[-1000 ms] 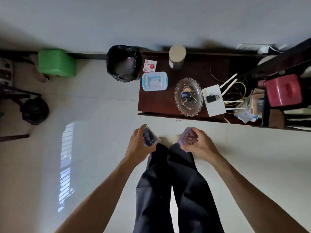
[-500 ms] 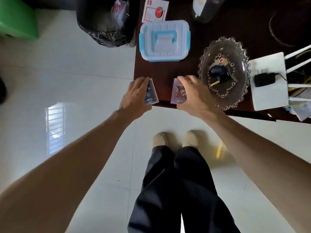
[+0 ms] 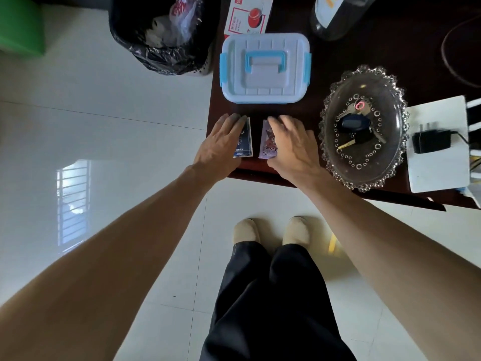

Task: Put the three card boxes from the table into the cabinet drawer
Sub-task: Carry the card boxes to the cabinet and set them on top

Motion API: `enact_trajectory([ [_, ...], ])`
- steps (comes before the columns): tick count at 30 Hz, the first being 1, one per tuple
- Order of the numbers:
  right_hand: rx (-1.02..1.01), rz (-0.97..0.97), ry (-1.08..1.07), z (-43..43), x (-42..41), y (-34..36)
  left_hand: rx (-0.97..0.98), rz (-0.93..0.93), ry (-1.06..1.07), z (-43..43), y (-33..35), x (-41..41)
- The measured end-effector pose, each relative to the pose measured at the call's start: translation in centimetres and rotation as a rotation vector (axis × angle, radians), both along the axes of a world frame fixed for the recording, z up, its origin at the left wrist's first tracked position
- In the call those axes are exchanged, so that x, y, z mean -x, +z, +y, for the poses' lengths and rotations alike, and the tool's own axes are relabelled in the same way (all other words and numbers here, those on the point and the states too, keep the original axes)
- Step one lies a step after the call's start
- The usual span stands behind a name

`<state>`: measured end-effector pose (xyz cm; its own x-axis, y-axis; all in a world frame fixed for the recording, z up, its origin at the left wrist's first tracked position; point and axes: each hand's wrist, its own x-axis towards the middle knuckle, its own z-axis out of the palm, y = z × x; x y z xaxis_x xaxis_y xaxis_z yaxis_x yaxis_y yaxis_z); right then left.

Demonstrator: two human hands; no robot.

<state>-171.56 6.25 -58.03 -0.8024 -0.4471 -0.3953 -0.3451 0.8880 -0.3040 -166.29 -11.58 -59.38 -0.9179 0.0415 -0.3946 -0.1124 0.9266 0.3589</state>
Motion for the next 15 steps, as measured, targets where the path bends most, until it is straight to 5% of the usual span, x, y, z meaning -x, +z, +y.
enact_trajectory([
  [11,-0.043,-0.066,0.057,0.3,0.1,-0.1,0.12,-0.047,-0.033,0.2,0.7,0.4],
  [15,0.26,-0.164,-0.109,2.2,-2.9,2.8,0.035,-0.041,0.096,2.7,3.2,-0.8],
])
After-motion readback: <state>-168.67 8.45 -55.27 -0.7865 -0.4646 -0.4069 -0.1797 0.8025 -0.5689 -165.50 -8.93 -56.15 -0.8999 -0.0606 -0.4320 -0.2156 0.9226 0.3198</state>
